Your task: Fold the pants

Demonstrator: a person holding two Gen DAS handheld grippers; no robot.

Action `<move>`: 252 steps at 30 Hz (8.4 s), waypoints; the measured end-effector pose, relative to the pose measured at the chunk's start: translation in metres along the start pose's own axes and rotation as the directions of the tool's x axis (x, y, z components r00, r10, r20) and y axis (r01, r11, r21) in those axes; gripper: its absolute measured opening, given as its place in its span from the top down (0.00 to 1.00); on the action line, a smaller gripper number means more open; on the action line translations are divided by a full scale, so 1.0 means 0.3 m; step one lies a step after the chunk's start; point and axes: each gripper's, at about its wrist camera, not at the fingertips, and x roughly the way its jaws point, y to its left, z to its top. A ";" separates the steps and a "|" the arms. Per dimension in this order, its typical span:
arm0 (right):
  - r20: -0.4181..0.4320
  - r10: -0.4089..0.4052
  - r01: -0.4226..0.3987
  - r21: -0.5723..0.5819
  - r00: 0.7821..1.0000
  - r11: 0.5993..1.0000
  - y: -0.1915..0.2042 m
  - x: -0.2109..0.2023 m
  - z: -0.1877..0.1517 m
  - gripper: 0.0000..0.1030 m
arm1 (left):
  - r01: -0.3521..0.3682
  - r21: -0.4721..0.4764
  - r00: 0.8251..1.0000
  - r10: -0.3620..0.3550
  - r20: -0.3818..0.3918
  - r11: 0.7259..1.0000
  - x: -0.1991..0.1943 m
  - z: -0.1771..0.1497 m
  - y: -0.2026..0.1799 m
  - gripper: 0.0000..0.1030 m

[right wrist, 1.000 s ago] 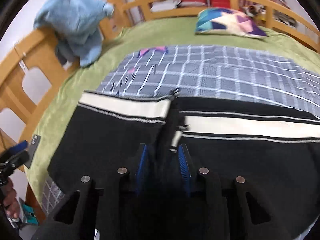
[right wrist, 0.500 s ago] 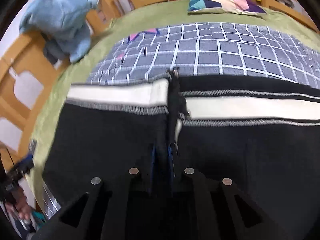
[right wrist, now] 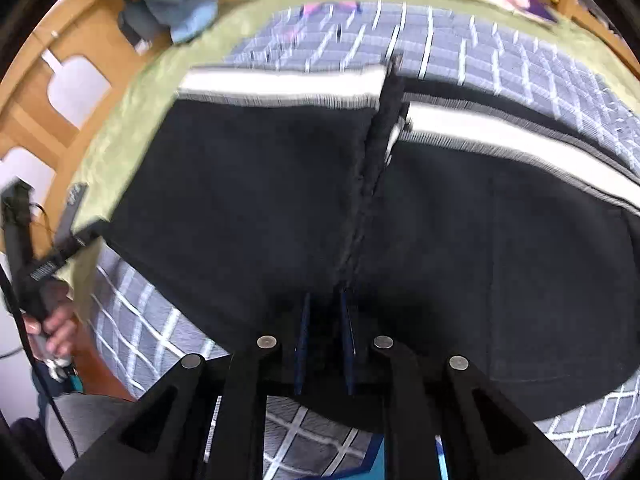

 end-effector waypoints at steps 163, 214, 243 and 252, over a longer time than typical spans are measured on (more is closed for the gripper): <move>0.327 -0.288 0.202 0.272 0.900 0.941 -0.984 -0.232 -0.082 0.92 | 0.406 0.341 0.901 -0.308 -0.305 0.848 0.241 -0.083 -0.956 0.38; 0.423 0.101 -0.262 0.344 0.901 0.901 -0.770 -0.242 0.016 0.82 | 0.328 0.231 0.937 -0.285 -0.200 0.916 0.220 0.375 -0.792 0.76; 0.216 -0.042 -0.025 0.297 0.976 0.955 -0.523 -0.026 -0.218 0.64 | 0.106 0.305 0.986 -0.061 -0.155 0.946 0.161 -0.119 -0.540 0.29; 0.393 -0.036 -0.045 0.193 0.919 0.980 -0.519 -0.231 -0.056 0.66 | 0.109 0.342 0.991 -0.129 0.036 0.933 0.030 0.159 -0.585 0.31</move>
